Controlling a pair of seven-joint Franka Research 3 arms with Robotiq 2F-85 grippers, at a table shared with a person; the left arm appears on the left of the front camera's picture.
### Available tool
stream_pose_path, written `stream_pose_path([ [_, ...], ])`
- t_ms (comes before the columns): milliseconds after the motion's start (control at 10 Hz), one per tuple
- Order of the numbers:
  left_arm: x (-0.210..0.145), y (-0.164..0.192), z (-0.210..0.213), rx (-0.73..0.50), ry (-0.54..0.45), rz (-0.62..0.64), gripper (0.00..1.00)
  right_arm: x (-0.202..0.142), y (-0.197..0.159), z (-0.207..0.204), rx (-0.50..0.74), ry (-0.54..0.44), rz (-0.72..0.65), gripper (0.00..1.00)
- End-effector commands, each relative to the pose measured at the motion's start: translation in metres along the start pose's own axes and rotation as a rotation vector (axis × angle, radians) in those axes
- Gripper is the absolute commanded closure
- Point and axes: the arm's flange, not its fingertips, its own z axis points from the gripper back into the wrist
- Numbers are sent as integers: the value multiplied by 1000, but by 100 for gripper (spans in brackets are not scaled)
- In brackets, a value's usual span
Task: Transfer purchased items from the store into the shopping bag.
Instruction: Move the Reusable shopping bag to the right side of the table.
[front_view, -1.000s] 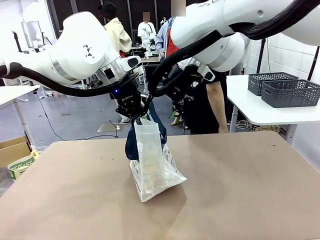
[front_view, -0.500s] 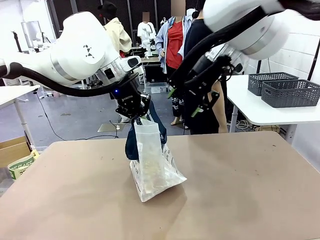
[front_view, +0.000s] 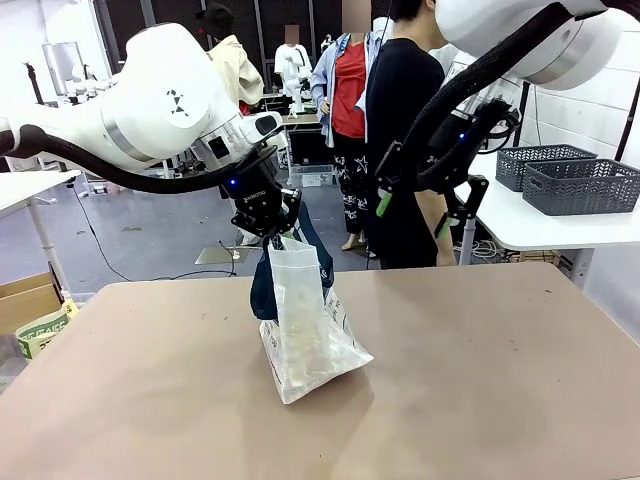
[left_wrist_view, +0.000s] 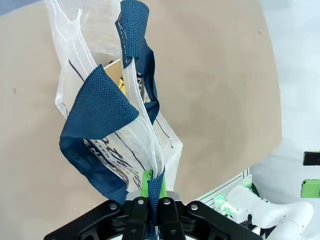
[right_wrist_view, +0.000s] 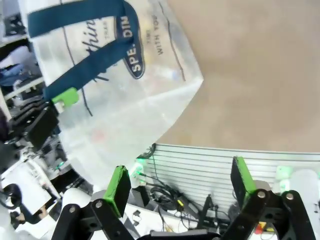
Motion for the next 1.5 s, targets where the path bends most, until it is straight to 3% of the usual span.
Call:
stream_pose_path([
  [0, 0, 1, 2, 1, -3, 1, 100, -1, 7, -3, 53, -6, -33, 0],
  [700, 0, 1, 2, 1, -3, 1, 100, -2, 6, -1, 39, 6, -11, 0],
  [900, 0, 1, 2, 1, -3, 1, 100, 17, -5, 16, 160, 115, 270, 0],
  [1100, 0, 1, 2, 1, -3, 1, 100, 42, -10, 25, 213, 35, 493, 0],
  [1400, 0, 1, 2, 1, -3, 1, 100, 52, -4, 22, 208, -5, 806, 0],
])
